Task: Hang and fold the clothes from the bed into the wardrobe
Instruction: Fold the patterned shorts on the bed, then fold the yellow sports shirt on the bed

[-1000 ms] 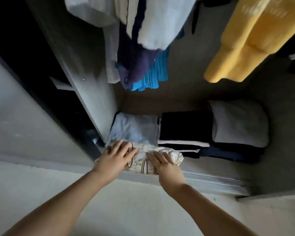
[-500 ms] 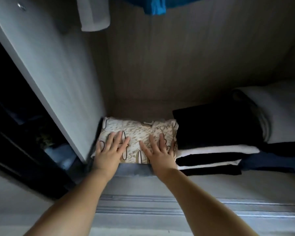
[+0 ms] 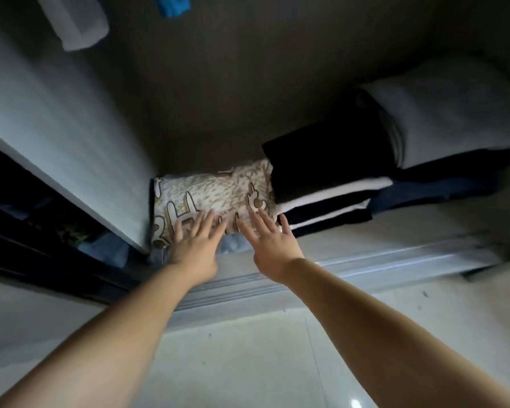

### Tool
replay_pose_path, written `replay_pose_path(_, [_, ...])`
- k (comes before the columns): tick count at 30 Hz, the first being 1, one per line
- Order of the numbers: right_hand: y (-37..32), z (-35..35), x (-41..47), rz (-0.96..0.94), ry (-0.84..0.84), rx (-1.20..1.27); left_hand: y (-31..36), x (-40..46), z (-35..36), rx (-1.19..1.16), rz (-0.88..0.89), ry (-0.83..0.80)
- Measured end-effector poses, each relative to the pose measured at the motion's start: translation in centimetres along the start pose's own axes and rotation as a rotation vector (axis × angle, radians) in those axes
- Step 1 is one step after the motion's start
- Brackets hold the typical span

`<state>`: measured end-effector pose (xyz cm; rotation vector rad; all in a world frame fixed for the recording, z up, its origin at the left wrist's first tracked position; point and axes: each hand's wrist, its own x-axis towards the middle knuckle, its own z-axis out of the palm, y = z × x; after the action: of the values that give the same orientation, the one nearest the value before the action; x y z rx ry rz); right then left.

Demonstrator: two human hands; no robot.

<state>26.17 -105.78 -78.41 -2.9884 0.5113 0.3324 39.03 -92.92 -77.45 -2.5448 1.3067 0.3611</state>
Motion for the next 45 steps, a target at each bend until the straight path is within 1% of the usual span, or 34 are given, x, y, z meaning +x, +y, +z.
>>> replay_pose_path(2, [0.5,-0.5,-4.2,0.062,-0.036,0.051,2.8,-2.3,-1.9,-0.03,0.1,-0.047])
replay_pose_path(3, [1.2,-1.6,-6.7,0.121,-0.062,0.088,4.5,-3.5,-3.7,-0.052,0.144,-0.058])
replay_pose_path(6, [3.4,-5.0,-12.8,0.285,-0.076,0.195,8.0,-6.1,-8.4,-0.097,0.253,-0.015])
replay_pose_path(9, [5.2,-8.7,-19.0,0.444,-0.098,0.24,11.6,-9.3,-13.0,-0.048,0.392,-0.033])
replay_pose_path(12, [6.2,-14.2,-26.0,0.617,-0.13,0.284,15.2,-12.7,-19.0,-0.01,0.543,-0.057])
replay_pose_path(17, [6.3,-24.5,-34.9,0.847,-0.056,0.352,20.3,-18.8,-29.1,-0.073,0.676,-0.098])
replay_pose_path(19, [6.4,-28.5,-37.9,0.935,-0.001,0.377,22.4,-21.2,-33.2,-0.071,0.74,-0.095])
replay_pose_path(20, [6.7,-29.4,-38.1,0.955,0.014,0.388,23.0,-21.5,-34.1,-0.071,0.759,-0.092])
replay_pose_path(22, [6.3,-33.9,-42.3,1.057,0.064,0.42,24.9,-24.7,-38.9,-0.03,0.869,-0.074])
replay_pose_path(25, [6.3,-37.9,-47.5,1.171,0.081,0.459,27.3,-28.6,-43.5,0.001,0.972,-0.124])
replay_pose_path(27, [7.2,-40.8,-52.1,1.249,0.092,0.477,29.9,-31.6,-46.9,0.056,1.064,-0.127])
replay_pose_path(30, [9.7,-44.3,-59.3,1.36,0.104,0.484,36.0,-34.8,-52.2,0.095,1.162,-0.065])
replay_pose_path(34, [13.4,-47.1,-72.0,1.491,0.015,0.45,46.5,-41.3,-57.3,0.043,1.239,-0.013])
replay_pose_path(36, [15.6,-48.7,-79.4,1.57,0.006,0.429,52.4,-45.1,-59.7,0.035,1.294,0.007])
replay_pose_path(40, [18.3,-51.1,-90.6,1.686,0.035,0.384,60.7,-51.1,-63.0,0.013,1.384,0.035])
replay_pose_path(45, [20.0,-52.3,-99.9,1.783,0.098,0.352,69.2,-55.6,-65.7,0.006,1.411,0.047])
